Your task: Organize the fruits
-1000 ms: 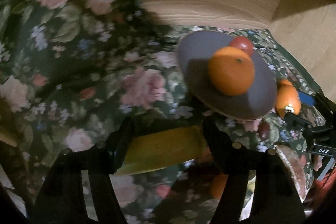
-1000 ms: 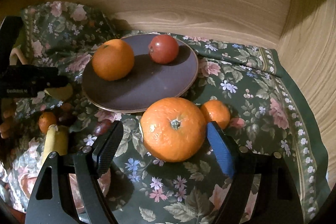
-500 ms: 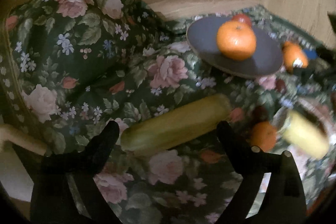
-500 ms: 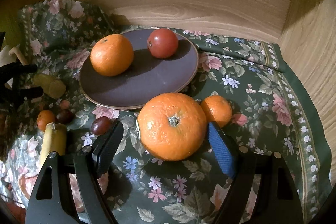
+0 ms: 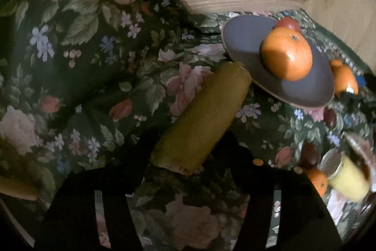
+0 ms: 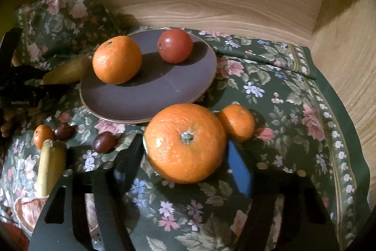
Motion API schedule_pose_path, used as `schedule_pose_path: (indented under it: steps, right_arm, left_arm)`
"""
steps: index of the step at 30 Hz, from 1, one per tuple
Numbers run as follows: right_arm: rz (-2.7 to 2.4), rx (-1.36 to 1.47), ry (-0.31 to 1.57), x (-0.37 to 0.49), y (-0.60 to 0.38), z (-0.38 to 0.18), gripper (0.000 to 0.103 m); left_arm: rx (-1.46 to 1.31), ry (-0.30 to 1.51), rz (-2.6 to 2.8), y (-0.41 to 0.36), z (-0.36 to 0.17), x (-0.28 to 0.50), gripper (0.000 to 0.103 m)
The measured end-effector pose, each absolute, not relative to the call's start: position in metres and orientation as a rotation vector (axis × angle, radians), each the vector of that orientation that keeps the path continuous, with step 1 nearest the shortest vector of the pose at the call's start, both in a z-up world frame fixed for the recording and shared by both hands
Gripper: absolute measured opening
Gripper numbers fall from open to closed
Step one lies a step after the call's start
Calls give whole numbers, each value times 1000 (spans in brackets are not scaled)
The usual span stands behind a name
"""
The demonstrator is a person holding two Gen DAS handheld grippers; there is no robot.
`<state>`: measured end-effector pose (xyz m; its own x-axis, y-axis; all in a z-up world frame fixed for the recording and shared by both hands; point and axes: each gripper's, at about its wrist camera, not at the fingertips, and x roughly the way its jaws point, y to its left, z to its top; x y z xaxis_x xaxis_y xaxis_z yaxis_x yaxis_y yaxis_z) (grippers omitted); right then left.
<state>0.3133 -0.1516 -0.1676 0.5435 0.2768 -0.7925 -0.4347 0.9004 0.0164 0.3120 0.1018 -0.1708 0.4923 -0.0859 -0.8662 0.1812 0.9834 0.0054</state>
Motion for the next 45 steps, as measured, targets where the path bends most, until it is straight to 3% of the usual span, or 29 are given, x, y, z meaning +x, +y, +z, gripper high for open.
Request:
schedule_pose_path:
  steps: [2, 7, 19, 23, 25, 33, 34, 37, 45]
  right_arm:
    - [425, -174, 901, 311, -154, -167, 64]
    - [439, -175, 887, 297, -155, -165, 64]
    - [451, -187, 855, 259, -172, -160, 64]
    - [452, -165, 853, 259, -176, -161, 64]
    - [450, -154, 853, 259, -176, -162, 64]
    - [443, -145, 849, 262, -173, -161, 64]
    - [441, -143, 848, 261, -173, -161, 64]
    - [439, -140, 841, 264, -172, -158, 64]
    - [441, -149, 785, 276, -164, -139, 63]
  left_arm:
    - [112, 1036, -149, 98, -169, 306, 56]
    - [55, 1049, -191, 91, -164, 277, 37]
    - [116, 1076, -162, 67, -154, 205, 36]
    - [108, 1064, -164, 69, -148, 214, 39]
    - [90, 1064, -172, 70, -148, 225, 45]
    - [83, 1109, -146, 69, -172, 275, 45]
    - [78, 1099, -145, 69, -172, 279, 40]
    - [59, 1090, -157, 68, -171, 283, 39]
    - [50, 972, -161, 67, -138, 278, 39]
